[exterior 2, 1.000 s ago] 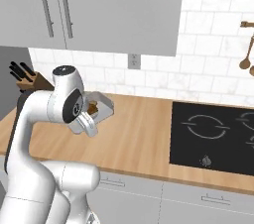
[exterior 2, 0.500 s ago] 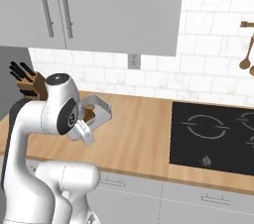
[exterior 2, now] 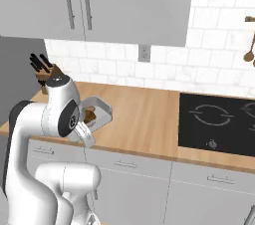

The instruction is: Take the meat container that has the fish and place it on the second highest rack of the freezer. Then take the vegetable container that has the mushroom and sweet potato and place it on the highest rack of the freezer.

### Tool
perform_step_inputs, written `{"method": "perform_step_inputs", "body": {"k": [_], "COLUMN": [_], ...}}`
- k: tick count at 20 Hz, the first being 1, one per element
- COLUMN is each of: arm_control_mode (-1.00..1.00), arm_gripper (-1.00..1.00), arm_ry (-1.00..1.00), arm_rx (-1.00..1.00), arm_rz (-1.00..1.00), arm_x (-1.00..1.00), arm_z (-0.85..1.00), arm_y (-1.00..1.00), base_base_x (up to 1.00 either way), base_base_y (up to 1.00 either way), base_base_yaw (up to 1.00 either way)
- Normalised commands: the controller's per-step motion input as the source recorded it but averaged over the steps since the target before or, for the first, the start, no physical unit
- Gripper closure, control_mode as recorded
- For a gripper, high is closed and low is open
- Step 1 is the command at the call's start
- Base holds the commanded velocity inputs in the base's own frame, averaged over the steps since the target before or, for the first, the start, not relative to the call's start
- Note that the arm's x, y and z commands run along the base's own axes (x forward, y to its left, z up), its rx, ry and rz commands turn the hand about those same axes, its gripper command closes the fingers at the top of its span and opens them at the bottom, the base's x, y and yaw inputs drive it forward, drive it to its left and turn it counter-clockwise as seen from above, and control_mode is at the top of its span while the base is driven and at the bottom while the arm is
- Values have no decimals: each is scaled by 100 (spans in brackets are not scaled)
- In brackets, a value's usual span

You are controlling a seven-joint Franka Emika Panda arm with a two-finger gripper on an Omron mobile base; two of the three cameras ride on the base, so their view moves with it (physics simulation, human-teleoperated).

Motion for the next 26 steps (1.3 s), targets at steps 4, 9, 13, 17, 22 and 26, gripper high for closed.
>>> {"method": "perform_step_inputs", "body": {"k": [4, 9, 13, 17, 22, 26], "arm_control_mode": [100, 100, 100, 100, 100, 100], "arm_gripper": [100, 100, 100, 100, 100, 100], "arm_ry": [0, 0, 0, 0, 0, 0], "arm_rx": [0, 0, 0, 0, 0, 0], "arm_rz": [0, 0, 0, 0, 0, 0], "arm_x": [0, 0, 0, 0, 0, 0], "arm_z": [0, 0, 0, 0, 0, 0], "arm_y": [0, 0, 0, 0, 0, 0], "base_base_x": [-50, -15, 0, 0, 4, 19], "base_base_y": [92, 90, 100, 100, 100, 100], "base_base_yaw": [34, 65, 56, 19, 0, 0]}}
